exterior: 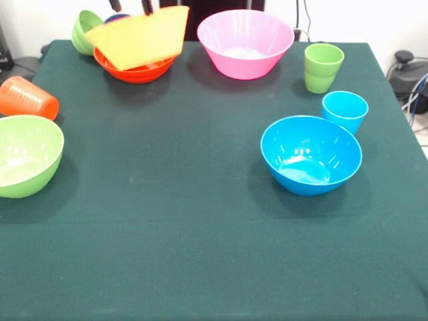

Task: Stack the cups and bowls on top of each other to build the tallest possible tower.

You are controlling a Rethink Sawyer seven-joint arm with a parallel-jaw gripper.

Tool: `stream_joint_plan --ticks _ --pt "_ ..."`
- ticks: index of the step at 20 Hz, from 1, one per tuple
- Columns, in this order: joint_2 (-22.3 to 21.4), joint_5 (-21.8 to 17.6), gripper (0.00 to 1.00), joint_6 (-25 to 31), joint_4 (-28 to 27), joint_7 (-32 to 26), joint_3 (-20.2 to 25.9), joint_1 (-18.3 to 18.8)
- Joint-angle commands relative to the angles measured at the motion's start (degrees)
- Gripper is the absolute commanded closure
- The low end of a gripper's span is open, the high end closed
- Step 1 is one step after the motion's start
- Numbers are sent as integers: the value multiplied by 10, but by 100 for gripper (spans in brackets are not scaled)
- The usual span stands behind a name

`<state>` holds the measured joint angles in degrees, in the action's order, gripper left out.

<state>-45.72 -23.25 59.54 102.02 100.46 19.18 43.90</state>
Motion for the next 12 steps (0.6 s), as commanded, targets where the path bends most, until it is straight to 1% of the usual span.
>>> stream_joint_plan --ticks 1,6,12 --pt "-18 8 0 44 -10 -73 45 -12" --pt "-22 11 0 56 -11 -74 48 -11" --pt "-15 13 0 55 -11 -81 52 -2"
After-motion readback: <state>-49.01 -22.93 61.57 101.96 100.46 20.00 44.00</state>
